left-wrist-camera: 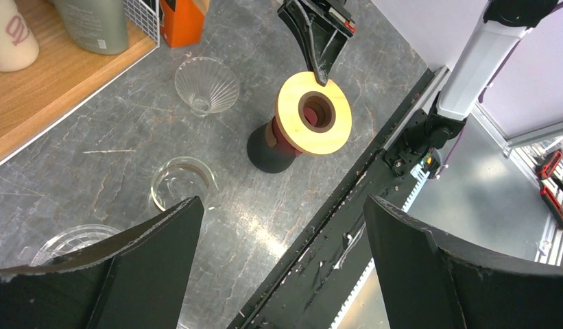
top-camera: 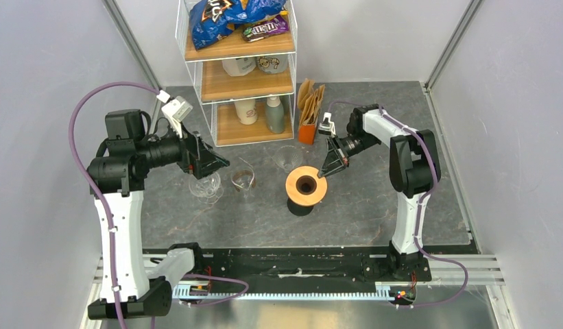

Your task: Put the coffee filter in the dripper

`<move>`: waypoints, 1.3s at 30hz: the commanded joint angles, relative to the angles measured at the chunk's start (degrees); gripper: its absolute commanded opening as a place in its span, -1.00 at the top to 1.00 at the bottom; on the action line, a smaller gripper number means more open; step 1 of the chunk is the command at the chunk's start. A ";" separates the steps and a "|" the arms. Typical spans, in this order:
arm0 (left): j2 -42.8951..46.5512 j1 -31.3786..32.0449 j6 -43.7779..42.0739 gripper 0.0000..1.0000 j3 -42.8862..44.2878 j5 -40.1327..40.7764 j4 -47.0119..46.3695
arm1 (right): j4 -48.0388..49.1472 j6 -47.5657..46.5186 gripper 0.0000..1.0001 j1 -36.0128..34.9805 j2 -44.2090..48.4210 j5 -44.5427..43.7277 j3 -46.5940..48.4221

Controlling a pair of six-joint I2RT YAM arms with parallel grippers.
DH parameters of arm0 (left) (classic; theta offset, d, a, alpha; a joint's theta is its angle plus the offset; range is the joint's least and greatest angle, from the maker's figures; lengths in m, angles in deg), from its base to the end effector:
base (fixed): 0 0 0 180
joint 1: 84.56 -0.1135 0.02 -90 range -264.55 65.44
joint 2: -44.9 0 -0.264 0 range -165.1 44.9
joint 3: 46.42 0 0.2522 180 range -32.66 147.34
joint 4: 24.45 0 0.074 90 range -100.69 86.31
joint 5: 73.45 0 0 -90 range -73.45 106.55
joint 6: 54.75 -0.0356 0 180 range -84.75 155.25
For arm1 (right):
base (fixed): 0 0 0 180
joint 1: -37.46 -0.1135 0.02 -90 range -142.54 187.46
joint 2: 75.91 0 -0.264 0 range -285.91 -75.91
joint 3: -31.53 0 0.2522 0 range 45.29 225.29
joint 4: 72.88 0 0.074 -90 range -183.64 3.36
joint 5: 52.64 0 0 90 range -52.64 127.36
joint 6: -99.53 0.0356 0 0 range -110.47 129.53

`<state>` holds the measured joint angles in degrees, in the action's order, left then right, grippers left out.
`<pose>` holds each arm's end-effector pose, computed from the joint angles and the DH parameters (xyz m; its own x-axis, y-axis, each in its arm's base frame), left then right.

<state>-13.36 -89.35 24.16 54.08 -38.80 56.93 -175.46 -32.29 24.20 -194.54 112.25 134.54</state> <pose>0.1429 -0.0174 0.4481 -0.5041 0.0675 -0.8610 0.6983 0.6184 -0.3604 0.3328 0.1137 0.2039 -0.8955 -0.3896 -0.2152 -0.2856 0.1323 0.9492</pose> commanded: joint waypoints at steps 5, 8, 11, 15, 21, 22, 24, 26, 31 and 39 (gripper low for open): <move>1.57 -0.01 1.42 -0.90 -1.30 0.23 -0.55 | -10.84 -0.79 1.00 -0.89 -1.15 1.83 3.37; 1.62 -0.03 1.32 -0.90 -1.31 0.49 -0.51 | -10.85 -0.71 1.00 -1.46 -1.84 1.71 3.80; 1.61 -0.03 1.07 -0.90 -1.23 0.80 -0.55 | -10.77 -0.72 1.00 -1.81 -2.63 1.42 4.32; 1.54 0.02 1.41 -0.90 -0.98 1.12 -1.17 | -10.83 -0.72 1.00 -1.82 -3.37 1.39 4.82; 1.66 0.01 1.40 -0.91 -1.20 1.25 -1.18 | -10.84 -0.54 1.00 -1.86 -4.41 1.34 6.01; 1.69 0.01 1.37 -0.91 -1.26 1.17 -1.19 | -10.83 -0.54 1.00 -1.78 -4.58 1.23 6.24; 1.75 -0.03 1.47 -0.91 -1.56 1.12 -1.47 | -10.80 -0.53 1.00 -1.82 -4.94 1.54 6.46; 1.79 -0.06 1.60 -0.91 -1.66 1.20 -1.60 | -10.80 -0.44 1.00 -1.95 -5.35 1.56 6.41; 1.76 0.01 1.60 -0.91 -1.40 1.38 -1.61 | -10.79 -0.63 1.00 -1.99 -5.79 1.21 6.10; 1.41 -0.04 1.61 -0.91 -1.47 1.34 -1.76 | -10.77 -0.19 0.63 -2.04 -6.62 0.68 6.97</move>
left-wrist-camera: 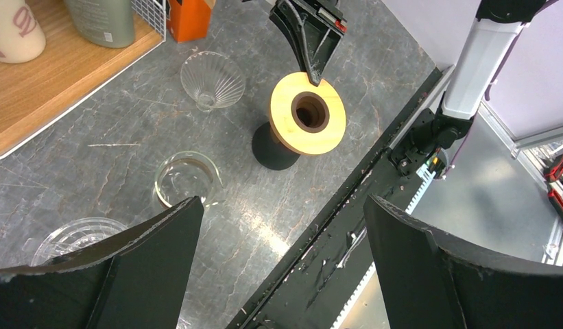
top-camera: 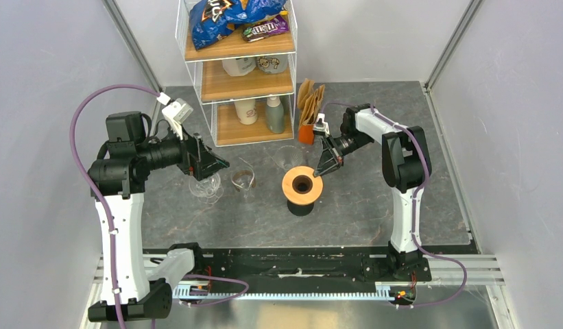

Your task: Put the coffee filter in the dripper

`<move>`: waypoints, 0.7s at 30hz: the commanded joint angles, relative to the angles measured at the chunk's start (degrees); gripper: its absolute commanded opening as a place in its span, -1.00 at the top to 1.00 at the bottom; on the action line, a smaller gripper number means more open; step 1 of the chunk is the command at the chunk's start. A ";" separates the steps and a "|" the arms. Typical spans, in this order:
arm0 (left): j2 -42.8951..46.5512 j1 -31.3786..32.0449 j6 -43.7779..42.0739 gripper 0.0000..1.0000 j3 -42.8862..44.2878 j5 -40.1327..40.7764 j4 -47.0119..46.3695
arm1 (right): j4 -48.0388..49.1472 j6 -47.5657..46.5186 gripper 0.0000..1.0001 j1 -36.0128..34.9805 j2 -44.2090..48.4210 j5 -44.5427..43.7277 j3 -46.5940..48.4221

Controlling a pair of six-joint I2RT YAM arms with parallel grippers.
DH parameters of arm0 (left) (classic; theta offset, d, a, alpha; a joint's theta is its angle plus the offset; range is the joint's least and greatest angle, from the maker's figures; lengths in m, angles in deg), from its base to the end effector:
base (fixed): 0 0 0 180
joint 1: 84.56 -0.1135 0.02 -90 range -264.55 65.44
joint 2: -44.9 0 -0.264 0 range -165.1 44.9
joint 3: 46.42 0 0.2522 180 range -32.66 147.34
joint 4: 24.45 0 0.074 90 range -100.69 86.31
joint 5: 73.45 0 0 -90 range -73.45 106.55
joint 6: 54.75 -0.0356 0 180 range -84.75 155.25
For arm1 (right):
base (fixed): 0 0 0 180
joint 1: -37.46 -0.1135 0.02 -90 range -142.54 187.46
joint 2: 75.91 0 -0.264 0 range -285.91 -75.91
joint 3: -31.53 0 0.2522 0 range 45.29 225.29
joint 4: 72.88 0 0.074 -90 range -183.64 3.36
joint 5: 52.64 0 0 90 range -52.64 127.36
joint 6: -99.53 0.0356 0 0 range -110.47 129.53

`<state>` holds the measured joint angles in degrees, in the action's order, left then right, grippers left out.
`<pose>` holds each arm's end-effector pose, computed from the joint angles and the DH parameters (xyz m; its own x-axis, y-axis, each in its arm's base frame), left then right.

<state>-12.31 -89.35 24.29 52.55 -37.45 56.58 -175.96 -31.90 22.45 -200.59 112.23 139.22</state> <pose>0.1406 -0.0171 0.4433 -0.5099 0.0694 -0.8574 0.6845 0.6364 -0.3556 0.3482 0.1289 0.1848 -0.8911 -0.4178 -0.1771 -0.2535 0.1346 0.9579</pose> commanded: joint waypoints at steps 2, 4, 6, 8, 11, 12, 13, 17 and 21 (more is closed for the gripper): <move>0.57 -0.01 1.57 -0.91 -0.04 0.15 -1.52 | -10.31 -0.50 0.49 -0.29 -0.65 0.55 2.53; 0.57 -0.01 1.52 -0.92 -0.09 0.46 -1.52 | -10.30 -0.44 0.34 -0.29 -0.59 0.24 2.84; 0.54 -0.01 1.49 -0.92 -0.03 0.67 -1.52 | -10.28 -0.17 0.20 -0.28 -0.31 -0.24 3.14; 0.32 0.01 1.34 -0.92 0.12 1.06 -1.50 | -10.24 0.16 0.07 -0.13 0.02 -1.32 3.59; -0.04 0.00 0.96 -0.92 0.22 1.38 -1.67 | -9.67 1.31 -0.23 0.20 0.54 -3.23 4.28; -0.17 -0.01 0.80 -0.92 0.15 1.67 -1.92 | -9.05 2.19 -0.29 0.45 0.95 -3.78 4.41; -0.24 -0.08 0.41 -0.93 0.13 1.74 -2.05 | -7.25 4.52 -0.34 0.76 1.44 -4.81 4.42; -0.99 0.03 -0.93 -0.92 0.05 2.36 -2.05 | -0.31 12.66 -0.50 2.11 5.55 -10.55 4.39; -2.44 0.33 -3.80 -0.87 -0.16 3.96 -1.22 | -0.54 14.21 -0.54 4.75 8.86 -14.42 3.93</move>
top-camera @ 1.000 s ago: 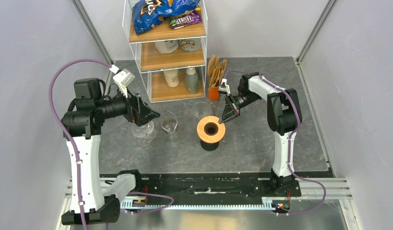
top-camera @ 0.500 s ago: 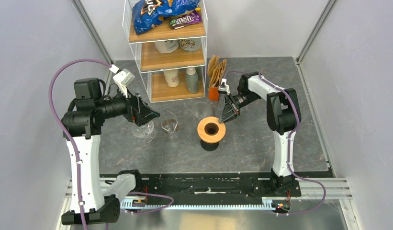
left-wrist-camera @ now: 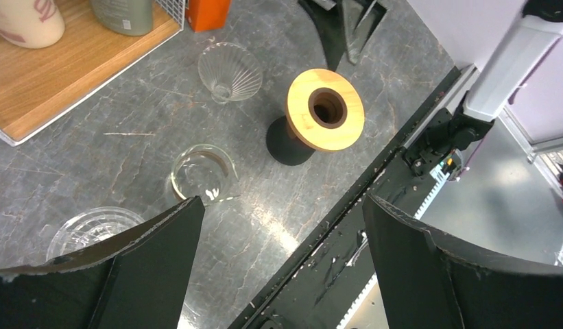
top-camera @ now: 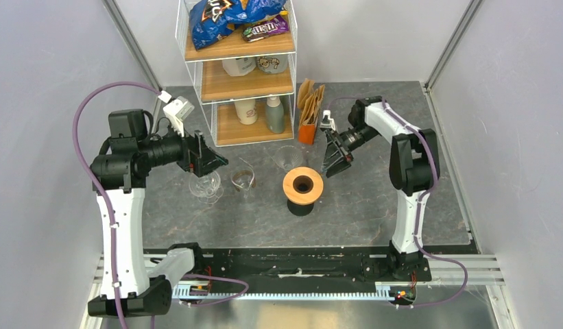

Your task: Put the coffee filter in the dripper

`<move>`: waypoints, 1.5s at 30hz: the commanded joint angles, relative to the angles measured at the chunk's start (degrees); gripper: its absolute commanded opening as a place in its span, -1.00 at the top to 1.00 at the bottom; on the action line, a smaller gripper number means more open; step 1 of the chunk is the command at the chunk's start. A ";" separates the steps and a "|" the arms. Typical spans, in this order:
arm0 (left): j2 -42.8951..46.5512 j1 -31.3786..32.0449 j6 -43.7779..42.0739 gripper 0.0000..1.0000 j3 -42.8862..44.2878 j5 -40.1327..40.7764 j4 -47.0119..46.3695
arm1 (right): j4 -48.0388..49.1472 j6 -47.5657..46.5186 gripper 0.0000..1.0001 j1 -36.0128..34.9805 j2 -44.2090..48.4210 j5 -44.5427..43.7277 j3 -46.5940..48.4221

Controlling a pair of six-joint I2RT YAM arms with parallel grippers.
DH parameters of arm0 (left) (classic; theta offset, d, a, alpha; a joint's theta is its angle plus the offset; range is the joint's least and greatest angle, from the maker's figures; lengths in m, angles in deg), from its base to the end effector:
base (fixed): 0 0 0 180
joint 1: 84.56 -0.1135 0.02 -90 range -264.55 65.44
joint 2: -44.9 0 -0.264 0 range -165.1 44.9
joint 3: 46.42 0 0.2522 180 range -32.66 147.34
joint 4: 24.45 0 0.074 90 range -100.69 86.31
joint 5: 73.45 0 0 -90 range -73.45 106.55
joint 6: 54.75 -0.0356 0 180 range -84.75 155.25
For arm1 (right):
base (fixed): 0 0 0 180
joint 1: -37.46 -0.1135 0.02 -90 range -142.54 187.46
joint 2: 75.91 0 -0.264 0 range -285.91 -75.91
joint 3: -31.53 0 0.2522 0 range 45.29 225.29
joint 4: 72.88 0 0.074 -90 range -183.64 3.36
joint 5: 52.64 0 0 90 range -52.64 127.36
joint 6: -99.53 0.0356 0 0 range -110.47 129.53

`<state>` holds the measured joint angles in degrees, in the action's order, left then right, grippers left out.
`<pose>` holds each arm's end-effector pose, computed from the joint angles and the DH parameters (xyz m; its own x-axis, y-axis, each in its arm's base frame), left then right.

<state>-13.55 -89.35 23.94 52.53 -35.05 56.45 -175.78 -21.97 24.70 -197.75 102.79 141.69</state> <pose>0.1486 -0.0155 0.4400 -0.5268 0.0781 -0.8464 0.6590 0.6664 -0.3487 0.3530 0.1131 0.2060 -0.9010 -0.4268 -0.0775 -0.2271 0.3121 0.9225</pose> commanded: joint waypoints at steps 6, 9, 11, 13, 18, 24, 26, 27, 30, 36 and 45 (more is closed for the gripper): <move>-4.07 3.94 -9.14 -0.84 -0.67 4.04 -0.22 | -3.62 4.88 -0.35 5.15 15.41 -10.28 -3.89; -4.34 6.29 -9.01 -0.84 -2.48 4.75 -2.30 | -0.98 6.58 -0.22 4.37 19.08 -11.66 -9.01; -4.51 8.38 -9.02 -0.83 -3.69 6.12 -3.06 | 0.99 7.83 -0.20 3.38 19.27 -11.56 -11.28; -4.65 11.75 -9.21 -0.83 -4.69 7.88 -3.35 | 2.14 9.00 -0.19 2.10 18.24 -9.84 -11.68; -3.44 15.23 -7.05 -0.82 -6.30 10.67 -5.63 | 5.52 11.31 0.06 -1.83 16.12 -9.61 -9.91; -1.68 15.34 -2.78 -0.82 -7.94 11.15 -8.15 | 6.16 11.69 0.22 -4.57 13.84 -8.74 -9.07; -0.94 15.39 -1.94 -0.82 -8.55 11.42 -8.81 | 6.63 11.77 0.22 -5.12 13.42 -8.61 -9.31; -0.64 15.43 -1.70 -0.82 -8.76 11.66 -8.92 | 7.06 12.02 0.22 -5.40 13.20 -8.73 -9.39; -0.08 15.43 -1.51 -0.82 -8.98 12.12 -8.97 | 7.96 12.56 0.22 -6.03 12.46 -8.48 -9.10; -0.13 15.43 -1.66 -0.82 -8.85 12.22 -9.01 | 8.63 13.12 0.22 -7.28 11.55 -7.27 -6.98; -1.37 15.52 -2.28 -0.82 -8.64 11.87 -9.34 | 8.47 13.33 0.18 -7.66 11.59 -7.33 -6.96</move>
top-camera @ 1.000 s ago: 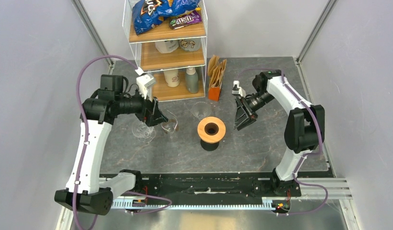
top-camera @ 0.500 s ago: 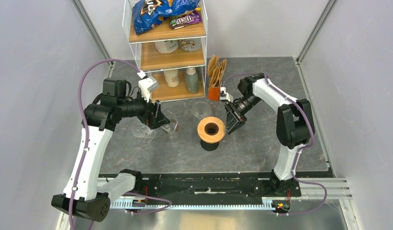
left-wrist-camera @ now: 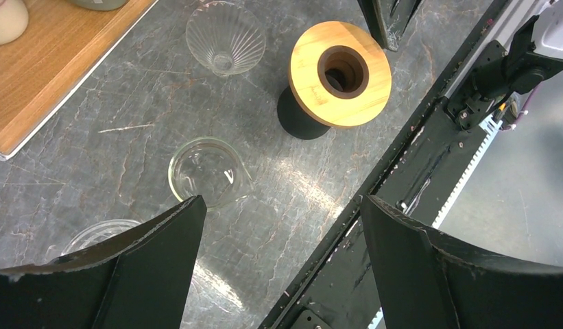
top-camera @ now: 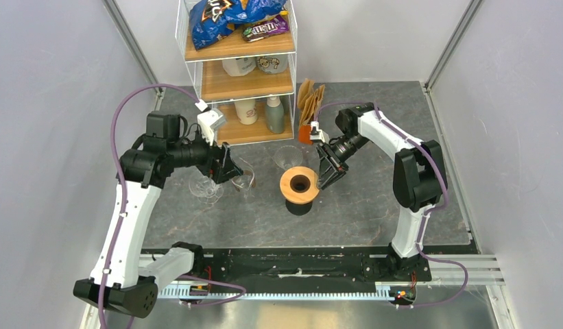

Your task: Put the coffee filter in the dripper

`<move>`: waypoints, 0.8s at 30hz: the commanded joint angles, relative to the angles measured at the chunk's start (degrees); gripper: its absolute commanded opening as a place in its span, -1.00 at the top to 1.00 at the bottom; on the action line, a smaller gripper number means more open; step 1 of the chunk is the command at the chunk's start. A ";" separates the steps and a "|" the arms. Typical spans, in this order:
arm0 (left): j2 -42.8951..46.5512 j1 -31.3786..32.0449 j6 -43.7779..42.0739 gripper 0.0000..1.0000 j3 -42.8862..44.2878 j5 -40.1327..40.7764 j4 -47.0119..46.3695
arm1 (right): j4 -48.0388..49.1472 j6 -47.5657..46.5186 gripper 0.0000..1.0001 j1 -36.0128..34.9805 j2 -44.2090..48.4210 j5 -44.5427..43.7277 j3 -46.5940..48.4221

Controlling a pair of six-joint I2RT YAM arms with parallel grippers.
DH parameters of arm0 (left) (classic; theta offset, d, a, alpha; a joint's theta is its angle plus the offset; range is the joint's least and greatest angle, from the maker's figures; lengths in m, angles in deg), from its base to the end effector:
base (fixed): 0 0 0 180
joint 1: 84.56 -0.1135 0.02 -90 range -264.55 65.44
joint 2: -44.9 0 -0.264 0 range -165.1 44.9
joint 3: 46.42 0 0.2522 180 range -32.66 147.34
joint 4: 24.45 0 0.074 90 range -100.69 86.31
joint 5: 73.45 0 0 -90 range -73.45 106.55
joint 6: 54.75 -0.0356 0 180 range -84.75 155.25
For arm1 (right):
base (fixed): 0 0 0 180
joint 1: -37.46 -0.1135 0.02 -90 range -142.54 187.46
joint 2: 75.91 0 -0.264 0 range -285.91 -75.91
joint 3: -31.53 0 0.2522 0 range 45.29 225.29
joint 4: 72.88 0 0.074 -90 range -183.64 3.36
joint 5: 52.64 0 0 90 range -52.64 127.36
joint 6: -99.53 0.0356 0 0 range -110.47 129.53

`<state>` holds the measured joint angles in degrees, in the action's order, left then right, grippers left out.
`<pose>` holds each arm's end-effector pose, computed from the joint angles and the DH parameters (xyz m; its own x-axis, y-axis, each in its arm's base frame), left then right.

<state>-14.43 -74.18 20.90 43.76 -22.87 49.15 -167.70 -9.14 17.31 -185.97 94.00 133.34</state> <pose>0.1694 -0.0540 0.4010 -0.4987 0.2860 -0.8182 0.7447 0.6245 -0.2356 0.3080 0.1447 0.2341 -0.8625 -0.5040 -0.0462 -0.3042 0.4433 0.8432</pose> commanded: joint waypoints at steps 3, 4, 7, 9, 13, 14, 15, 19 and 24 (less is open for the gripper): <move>-2.27 1.96 1.66 -0.80 0.74 1.79 -2.05 | -0.67 -0.58 0.09 0.43 0.74 0.50 1.51; -3.51 3.28 1.68 -0.78 1.46 3.04 -1.03 | -1.52 -1.09 0.06 1.39 1.16 0.71 1.95; -6.41 6.91 2.61 -0.69 2.26 4.08 -1.52 | -6.74 -5.28 -0.08 6.89 2.70 1.10 4.31; -7.16 8.25 6.99 -0.59 0.72 7.77 -6.89 | -8.36 -6.97 -0.13 11.15 5.06 -0.64 5.01; -10.14 13.78 18.04 -0.30 -1.85 20.07 -18.99 | -9.42 -7.82 -0.22 17.15 8.70 -3.82 5.79; -10.72 13.97 21.90 -0.29 -2.94 20.73 -22.55 | -9.21 -7.38 -0.24 18.09 9.35 -4.27 6.05; -11.10 14.49 25.97 -0.26 -4.28 21.69 -25.54 | -8.75 -6.72 -0.25 18.81 9.95 -4.46 6.15; -12.52 17.65 37.73 -0.02 -8.26 30.03 -34.49 | -7.49 -4.91 -0.28 19.55 11.96 -5.50 5.91; -18.43 19.66 41.26 0.12 -9.10 36.32 -36.82 | -6.26 -3.72 -0.30 19.79 13.56 -5.79 4.49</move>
<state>-29.57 -55.61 53.23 35.52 4.65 20.93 -174.12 -14.06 37.05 -174.54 89.02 137.65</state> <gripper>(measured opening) 0.465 0.645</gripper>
